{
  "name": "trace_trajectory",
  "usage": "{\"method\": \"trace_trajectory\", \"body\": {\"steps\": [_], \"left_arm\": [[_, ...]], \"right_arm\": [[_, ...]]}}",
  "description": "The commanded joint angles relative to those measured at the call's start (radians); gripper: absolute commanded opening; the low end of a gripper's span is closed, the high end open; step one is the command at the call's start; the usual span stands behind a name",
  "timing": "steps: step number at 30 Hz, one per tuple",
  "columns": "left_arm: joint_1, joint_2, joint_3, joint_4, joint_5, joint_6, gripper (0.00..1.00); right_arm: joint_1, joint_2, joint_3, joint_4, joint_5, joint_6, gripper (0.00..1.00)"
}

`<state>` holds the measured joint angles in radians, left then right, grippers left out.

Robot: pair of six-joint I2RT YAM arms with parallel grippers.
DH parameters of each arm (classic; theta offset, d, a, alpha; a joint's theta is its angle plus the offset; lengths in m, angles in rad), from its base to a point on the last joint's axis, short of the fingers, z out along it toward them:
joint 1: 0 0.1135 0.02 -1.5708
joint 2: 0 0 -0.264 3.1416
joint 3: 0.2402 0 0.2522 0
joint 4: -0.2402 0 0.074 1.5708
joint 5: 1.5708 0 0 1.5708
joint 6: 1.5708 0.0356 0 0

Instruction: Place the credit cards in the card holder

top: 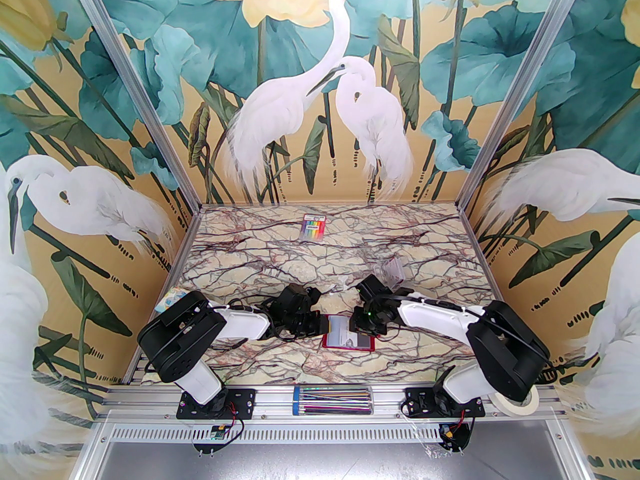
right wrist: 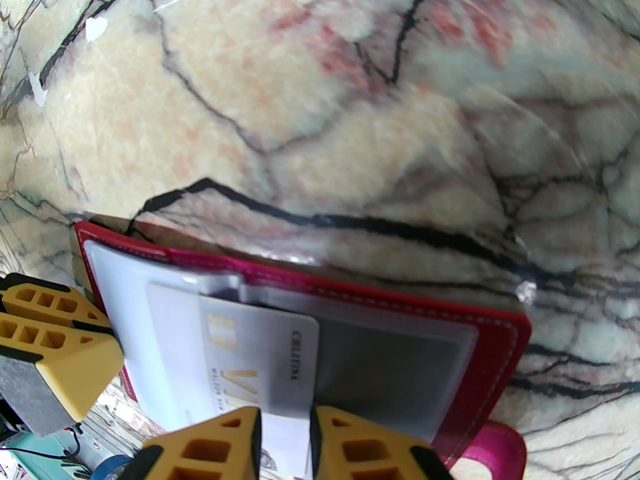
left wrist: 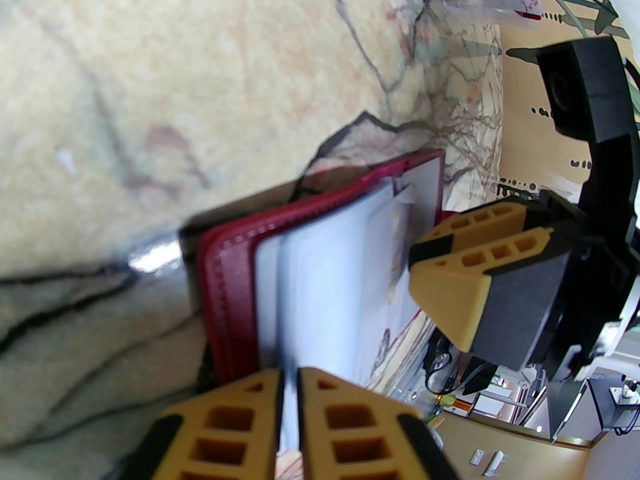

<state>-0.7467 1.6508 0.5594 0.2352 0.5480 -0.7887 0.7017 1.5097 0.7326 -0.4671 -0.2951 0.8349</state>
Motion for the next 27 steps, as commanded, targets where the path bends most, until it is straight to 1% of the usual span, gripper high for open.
{"method": "trace_trajectory", "body": {"steps": [1,12,21,27], "left_arm": [[-0.006,0.035,0.003,-0.050,-0.026,0.025,0.14],[-0.006,0.039,0.000,-0.045,-0.025,0.025,0.14],[-0.006,0.037,-0.006,-0.044,-0.026,0.024,0.14],[-0.009,0.034,-0.005,-0.044,-0.026,0.023,0.14]], "right_arm": [[0.018,0.018,0.035,0.018,-0.010,-0.007,0.23],[0.065,0.057,0.063,0.033,-0.005,0.010,0.23],[0.069,-0.017,0.067,0.015,0.032,0.015,0.27],[0.068,-0.034,0.067,-0.028,0.092,0.009,0.30]]}}
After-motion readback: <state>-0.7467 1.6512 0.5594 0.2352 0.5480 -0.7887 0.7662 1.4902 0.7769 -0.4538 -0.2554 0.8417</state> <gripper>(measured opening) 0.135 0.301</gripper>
